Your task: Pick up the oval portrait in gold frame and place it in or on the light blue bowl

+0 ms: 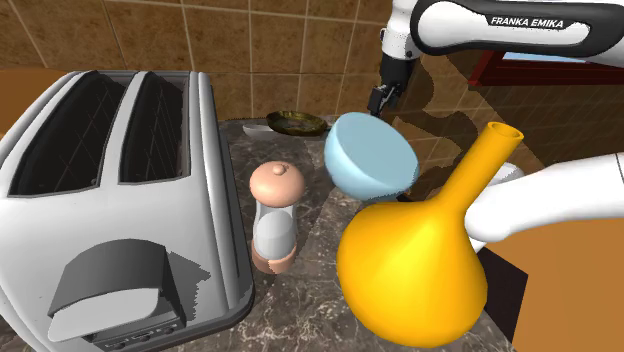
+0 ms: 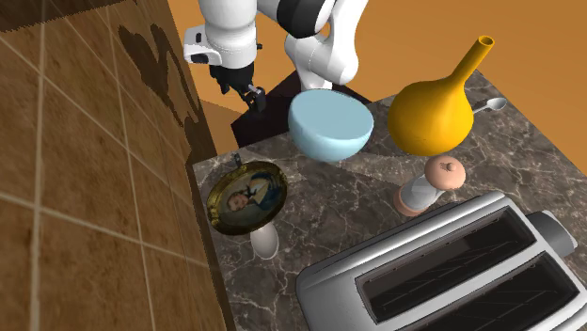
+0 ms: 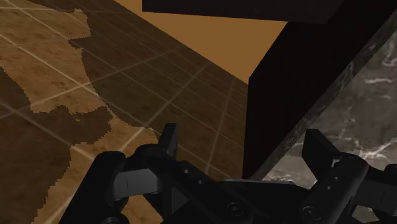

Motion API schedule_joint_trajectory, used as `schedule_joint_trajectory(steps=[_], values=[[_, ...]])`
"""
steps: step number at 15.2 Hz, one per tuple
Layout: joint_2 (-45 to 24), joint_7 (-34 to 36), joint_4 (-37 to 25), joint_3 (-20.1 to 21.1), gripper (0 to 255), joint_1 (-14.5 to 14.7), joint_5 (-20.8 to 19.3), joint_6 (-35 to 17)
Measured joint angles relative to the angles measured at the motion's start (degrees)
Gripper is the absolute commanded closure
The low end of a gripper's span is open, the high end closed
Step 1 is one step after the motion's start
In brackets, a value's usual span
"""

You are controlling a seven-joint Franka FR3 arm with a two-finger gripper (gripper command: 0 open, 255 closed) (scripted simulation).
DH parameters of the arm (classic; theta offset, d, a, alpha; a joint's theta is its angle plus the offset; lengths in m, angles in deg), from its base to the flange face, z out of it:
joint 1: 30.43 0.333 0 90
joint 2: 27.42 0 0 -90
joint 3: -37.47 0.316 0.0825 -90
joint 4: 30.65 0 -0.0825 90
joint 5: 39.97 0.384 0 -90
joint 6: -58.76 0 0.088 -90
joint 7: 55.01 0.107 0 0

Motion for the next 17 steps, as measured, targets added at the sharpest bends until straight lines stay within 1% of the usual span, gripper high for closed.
schedule_joint_trajectory(steps=[2,4,12,17], values=[[-0.85,-0.25,-0.77,0.31,0,0.3,-0.01,-0.03],[-3.28,-0.67,-2.94,1.73,0,1.48,0.18,-0.01],[-16.16,-2.74,-14.92,8.69,0,6.27,-0.3,0.57],[-24.34,-3.71,-23.04,13.37,0,8.89,-1.84,1.75]])
